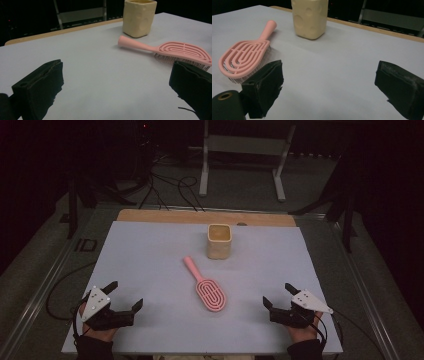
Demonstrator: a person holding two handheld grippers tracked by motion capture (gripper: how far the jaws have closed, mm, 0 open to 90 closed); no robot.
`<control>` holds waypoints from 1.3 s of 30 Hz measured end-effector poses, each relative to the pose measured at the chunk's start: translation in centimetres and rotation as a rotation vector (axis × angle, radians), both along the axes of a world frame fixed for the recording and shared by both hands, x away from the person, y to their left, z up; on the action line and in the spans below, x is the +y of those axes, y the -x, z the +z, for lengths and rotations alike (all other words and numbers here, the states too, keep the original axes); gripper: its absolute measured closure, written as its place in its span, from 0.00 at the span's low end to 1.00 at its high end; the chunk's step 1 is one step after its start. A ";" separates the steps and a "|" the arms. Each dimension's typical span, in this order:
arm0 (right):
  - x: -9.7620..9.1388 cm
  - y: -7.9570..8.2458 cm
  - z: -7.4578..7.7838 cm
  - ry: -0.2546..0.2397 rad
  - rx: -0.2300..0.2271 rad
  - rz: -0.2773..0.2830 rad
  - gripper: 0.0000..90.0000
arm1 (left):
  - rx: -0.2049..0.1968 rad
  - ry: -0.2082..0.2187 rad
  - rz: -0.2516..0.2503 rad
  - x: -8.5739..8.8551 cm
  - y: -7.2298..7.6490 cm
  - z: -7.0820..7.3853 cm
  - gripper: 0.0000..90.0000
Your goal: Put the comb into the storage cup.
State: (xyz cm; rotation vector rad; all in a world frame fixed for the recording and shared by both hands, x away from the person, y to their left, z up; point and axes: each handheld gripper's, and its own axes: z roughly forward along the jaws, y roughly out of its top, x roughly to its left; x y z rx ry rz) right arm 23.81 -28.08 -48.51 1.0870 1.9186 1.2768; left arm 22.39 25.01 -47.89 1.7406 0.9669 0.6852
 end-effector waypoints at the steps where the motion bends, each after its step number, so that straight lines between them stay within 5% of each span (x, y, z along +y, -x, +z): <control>1: 0.0 0.0 0.0 0.002 0.000 0.002 0.09 | -0.001 0.001 0.001 0.0 0.0 0.0 0.00; 16: 1.1 -0.1 0.3 -0.017 0.011 0.040 0.09 | -0.009 -0.002 0.013 0.1 0.1 0.0 0.00; 39: 5.1 -1.0 1.1 -0.039 0.059 0.178 0.14 | -0.003 -0.014 0.016 -0.2 -0.1 -0.2 0.00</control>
